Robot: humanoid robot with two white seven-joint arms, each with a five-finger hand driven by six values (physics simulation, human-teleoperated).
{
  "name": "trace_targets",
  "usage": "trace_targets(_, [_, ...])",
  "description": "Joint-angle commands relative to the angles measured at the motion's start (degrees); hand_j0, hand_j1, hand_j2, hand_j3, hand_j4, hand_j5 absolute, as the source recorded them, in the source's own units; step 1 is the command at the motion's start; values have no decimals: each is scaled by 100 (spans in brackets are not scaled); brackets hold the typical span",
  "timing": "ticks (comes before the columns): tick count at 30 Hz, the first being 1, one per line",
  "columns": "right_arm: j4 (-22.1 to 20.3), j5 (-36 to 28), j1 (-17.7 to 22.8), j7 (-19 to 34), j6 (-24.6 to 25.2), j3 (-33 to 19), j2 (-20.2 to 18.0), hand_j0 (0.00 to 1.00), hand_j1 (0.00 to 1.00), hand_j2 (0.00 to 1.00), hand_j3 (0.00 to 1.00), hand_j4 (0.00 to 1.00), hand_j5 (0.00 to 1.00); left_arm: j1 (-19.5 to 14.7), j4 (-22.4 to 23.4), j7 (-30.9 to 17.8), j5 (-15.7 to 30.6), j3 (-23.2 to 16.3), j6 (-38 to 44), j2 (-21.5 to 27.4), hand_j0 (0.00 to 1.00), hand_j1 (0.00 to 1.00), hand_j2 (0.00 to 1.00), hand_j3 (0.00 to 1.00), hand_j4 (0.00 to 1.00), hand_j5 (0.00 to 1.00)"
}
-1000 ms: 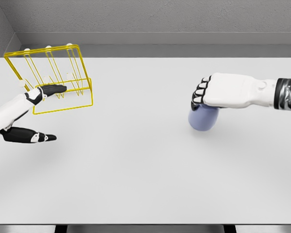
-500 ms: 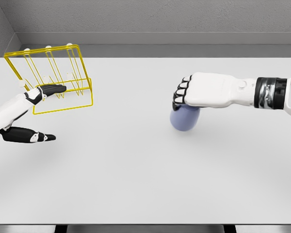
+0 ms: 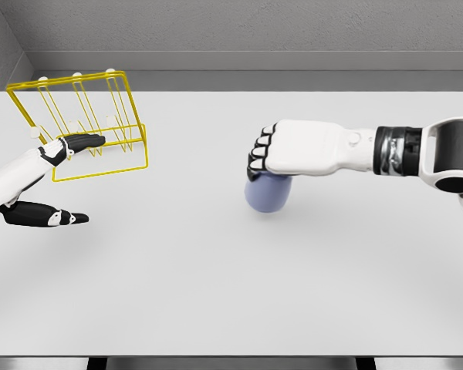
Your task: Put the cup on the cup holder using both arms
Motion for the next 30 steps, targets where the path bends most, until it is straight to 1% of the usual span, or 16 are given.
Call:
trace_targets(1, [0, 13, 0, 10, 15, 17, 107, 52, 52, 52, 52, 52, 52, 0, -1, 3, 32, -8, 1, 3, 100, 100, 100, 100, 100, 100])
trace_targets(5, [0, 22, 0, 10, 15, 35, 160, 52, 52, 52, 52, 52, 52, 0, -10, 3, 23, -113, 1, -6, 100, 100, 100, 100, 100, 100])
trace_targets(11, [0, 118, 0, 10, 15, 43, 283, 52, 52, 52, 52, 52, 52, 0, -1, 3, 32, -113, 1, 3, 100, 100, 100, 100, 100, 100])
trace_targets(17, [9, 224, -18, 90, 15, 210, 512, 52, 52, 52, 52, 52, 52, 9, -1, 3, 32, -131, 1, -23, 100, 100, 100, 100, 100, 100])
trace_targets(24, [0, 303, -18, 107, 15, 316, 617, 52, 52, 52, 52, 52, 52, 26, -1, 3, 23, -166, 1, -67, 100, 100, 100, 100, 100, 100])
trace_targets(27, [9, 312, -26, 107, 15, 325, 670, 52, 52, 52, 52, 52, 52, 26, -1, 3, 15, -324, 1, -67, 100, 100, 100, 100, 100, 100])
trace_targets(30, [9, 312, -26, 107, 15, 325, 723, 52, 52, 52, 52, 52, 52, 18, -1, 3, 23, -324, 1, -50, 100, 100, 100, 100, 100, 100])
